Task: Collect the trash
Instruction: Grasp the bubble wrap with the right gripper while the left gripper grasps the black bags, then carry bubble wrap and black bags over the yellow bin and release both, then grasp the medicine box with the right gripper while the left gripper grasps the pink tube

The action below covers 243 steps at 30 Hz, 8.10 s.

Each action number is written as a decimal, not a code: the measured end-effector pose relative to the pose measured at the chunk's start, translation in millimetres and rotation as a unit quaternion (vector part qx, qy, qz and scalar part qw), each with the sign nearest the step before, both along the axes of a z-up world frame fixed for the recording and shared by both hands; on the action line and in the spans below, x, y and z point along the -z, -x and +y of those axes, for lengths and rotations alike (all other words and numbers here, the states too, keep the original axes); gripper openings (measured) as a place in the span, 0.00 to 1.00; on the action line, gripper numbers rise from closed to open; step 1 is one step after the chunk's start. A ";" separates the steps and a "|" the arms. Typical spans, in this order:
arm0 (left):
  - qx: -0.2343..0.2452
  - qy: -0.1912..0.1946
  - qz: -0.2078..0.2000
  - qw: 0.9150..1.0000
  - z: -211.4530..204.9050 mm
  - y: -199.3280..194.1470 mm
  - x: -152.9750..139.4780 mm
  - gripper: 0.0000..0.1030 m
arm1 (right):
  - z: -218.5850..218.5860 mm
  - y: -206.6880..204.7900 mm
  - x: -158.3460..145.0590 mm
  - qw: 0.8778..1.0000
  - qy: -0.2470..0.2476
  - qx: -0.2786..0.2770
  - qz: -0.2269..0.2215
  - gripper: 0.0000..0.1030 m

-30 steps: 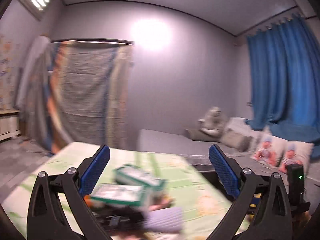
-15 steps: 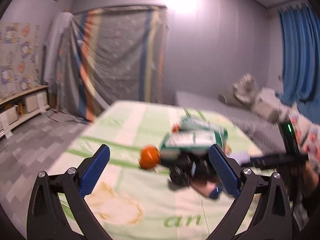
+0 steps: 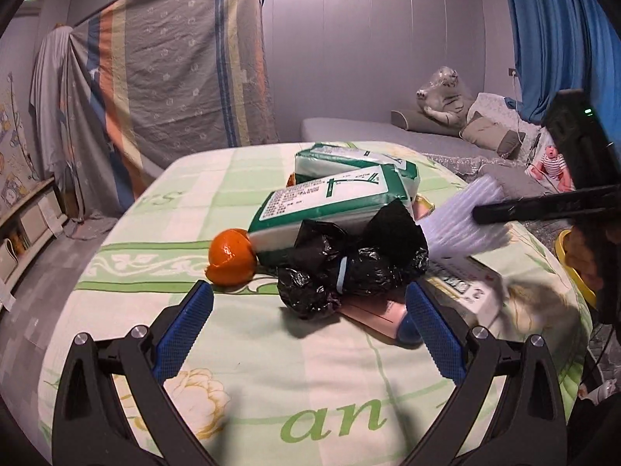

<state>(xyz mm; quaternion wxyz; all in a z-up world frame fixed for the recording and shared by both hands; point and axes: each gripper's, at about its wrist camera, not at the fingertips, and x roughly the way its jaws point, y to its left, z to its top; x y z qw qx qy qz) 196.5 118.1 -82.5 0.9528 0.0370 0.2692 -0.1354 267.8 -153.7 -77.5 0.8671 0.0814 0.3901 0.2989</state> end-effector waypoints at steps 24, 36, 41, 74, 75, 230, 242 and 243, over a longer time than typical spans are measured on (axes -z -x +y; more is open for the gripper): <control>0.021 0.028 0.101 0.994 -25.7 -78.9 34.1 0.74 | -103.3 56.6 -50.4 0.989 -0.114 0.085 -0.047 0.10; -0.007 0.040 0.075 0.996 2.7 -55.4 20.8 0.24 | -100.3 68.4 -44.8 0.988 -0.126 0.080 -0.039 0.10; -0.020 0.044 0.032 0.998 12.7 -21.7 0.5 0.24 | -92.0 79.6 -48.8 0.989 -0.126 0.066 -0.044 0.10; 0.128 0.057 -0.063 0.988 -145.5 40.8 -97.1 0.24 | -183.0 149.3 -70.0 0.965 -0.115 0.206 -0.115 0.10; 0.137 0.057 -0.064 0.987 -153.7 39.9 -97.0 0.24 | -188.8 151.6 -69.8 0.963 -0.112 0.216 -0.116 0.10; -0.103 0.021 0.147 0.984 -38.6 -18.0 38.3 0.33 | -27.2 44.4 -20.2 0.992 -0.001 0.124 0.031 0.63; -0.109 0.019 0.004 0.994 -21.4 62.5 -31.9 0.33 | -23.6 61.1 -37.3 0.994 -0.024 0.101 0.021 0.63; -0.105 0.022 -0.003 0.994 -23.4 62.9 -38.5 0.33 | -24.3 63.1 -39.6 0.994 -0.027 0.101 0.019 0.63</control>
